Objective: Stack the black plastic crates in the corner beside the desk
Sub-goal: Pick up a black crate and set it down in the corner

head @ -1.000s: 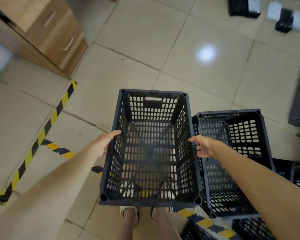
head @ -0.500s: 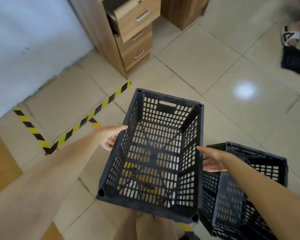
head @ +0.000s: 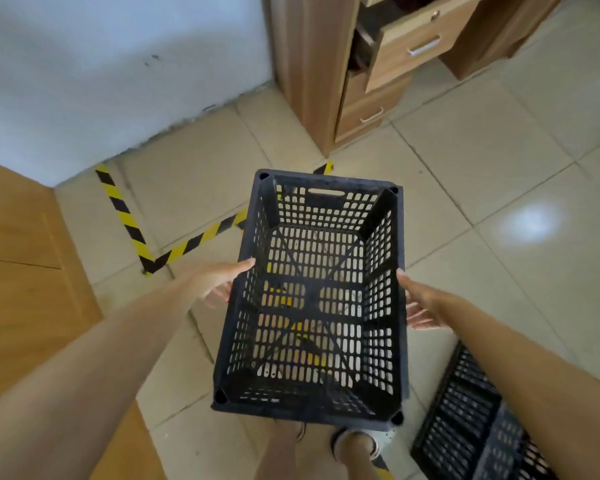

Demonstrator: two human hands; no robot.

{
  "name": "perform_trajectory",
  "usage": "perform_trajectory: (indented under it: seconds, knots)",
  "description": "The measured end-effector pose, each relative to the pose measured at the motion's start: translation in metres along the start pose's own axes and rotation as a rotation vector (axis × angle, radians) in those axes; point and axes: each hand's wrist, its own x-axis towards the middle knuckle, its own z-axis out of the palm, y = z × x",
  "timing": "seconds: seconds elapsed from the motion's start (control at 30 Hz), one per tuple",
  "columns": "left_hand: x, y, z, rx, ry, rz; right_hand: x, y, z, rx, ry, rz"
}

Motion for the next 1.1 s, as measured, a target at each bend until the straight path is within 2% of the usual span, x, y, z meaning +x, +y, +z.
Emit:
perform_trajectory:
  seconds: [0.2,0.37,0.5,0.67,0.8,1.1]
  knots:
    - [0.020,-0.035,-0.098,-0.106,-0.042,-0.025,0.003,-0.117,0.047,-0.133,-0.023,-0.049]
    - [0.044,-0.068,-0.154,-0.174,0.019,-0.077,0.022,-0.196,0.078,-0.197,-0.083,-0.031]
    - [0.057,-0.078,-0.189,-0.241,0.068,-0.094,0.033,-0.255,0.079,-0.339,-0.118,-0.014]
    - [0.066,-0.041,-0.240,-0.304,0.199,-0.088,0.027,-0.345,0.061,-0.385,-0.117,-0.066]
    - [0.079,0.005,-0.282,-0.220,0.255,-0.039,0.042,-0.407,0.035,-0.442,-0.063,-0.140]
    - [0.137,0.069,-0.325,-0.121,0.355,0.097,0.067,-0.486,0.005,-0.451,0.126,-0.182]
